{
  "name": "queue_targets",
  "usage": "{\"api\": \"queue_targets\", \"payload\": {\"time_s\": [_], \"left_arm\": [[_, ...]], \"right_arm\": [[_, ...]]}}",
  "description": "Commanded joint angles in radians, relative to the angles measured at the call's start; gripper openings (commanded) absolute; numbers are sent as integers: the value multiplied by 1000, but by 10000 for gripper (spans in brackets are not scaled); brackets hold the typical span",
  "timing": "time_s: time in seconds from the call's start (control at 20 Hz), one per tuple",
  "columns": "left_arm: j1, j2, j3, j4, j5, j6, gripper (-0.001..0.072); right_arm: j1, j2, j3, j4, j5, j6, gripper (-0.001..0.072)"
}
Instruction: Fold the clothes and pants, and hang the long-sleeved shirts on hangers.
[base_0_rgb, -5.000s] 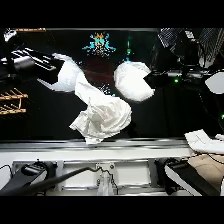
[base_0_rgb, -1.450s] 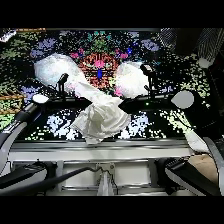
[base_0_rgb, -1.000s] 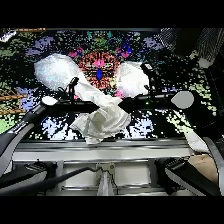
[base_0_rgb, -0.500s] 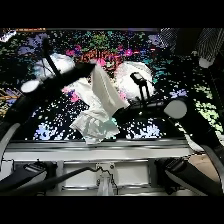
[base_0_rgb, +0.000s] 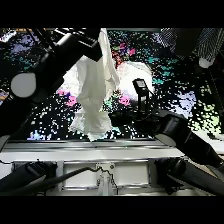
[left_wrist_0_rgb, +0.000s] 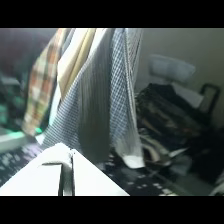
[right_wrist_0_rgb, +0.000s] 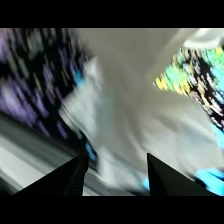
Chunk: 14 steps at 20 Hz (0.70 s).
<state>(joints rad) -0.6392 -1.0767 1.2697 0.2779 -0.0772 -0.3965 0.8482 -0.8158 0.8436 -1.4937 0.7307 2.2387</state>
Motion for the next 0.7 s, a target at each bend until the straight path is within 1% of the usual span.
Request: {"api": "queue_targets", "payload": {"time_s": [0.0,0.05,0.1,0.15,0.2,0.35,0.45,0.65], "left_arm": [[-99,6,13,208,77,5,10],[-104,6,13,220,77,6,10],[-103,6,13,220,77,5,10],[-98,6,13,219,77,5,10],[-96,6,13,219,77,5,10],[-97,6,13,219,73,5,10],[-97,6,12,219,73,5,10],[-97,6,12,219,52,4,11]], "right_arm": [[24,-16,-49,-48,-343,341,430],[15,-20,-49,-49,-417,352,431],[-4,-21,-49,-48,-473,408,431],[-37,-23,-49,-50,-517,492,431],[-85,-28,-49,-50,-553,573,431],[-210,-39,-49,-47,-602,694,431],[-260,-39,-49,-47,-601,735,431],[-283,-45,-49,-47,-600,737,431]]}}
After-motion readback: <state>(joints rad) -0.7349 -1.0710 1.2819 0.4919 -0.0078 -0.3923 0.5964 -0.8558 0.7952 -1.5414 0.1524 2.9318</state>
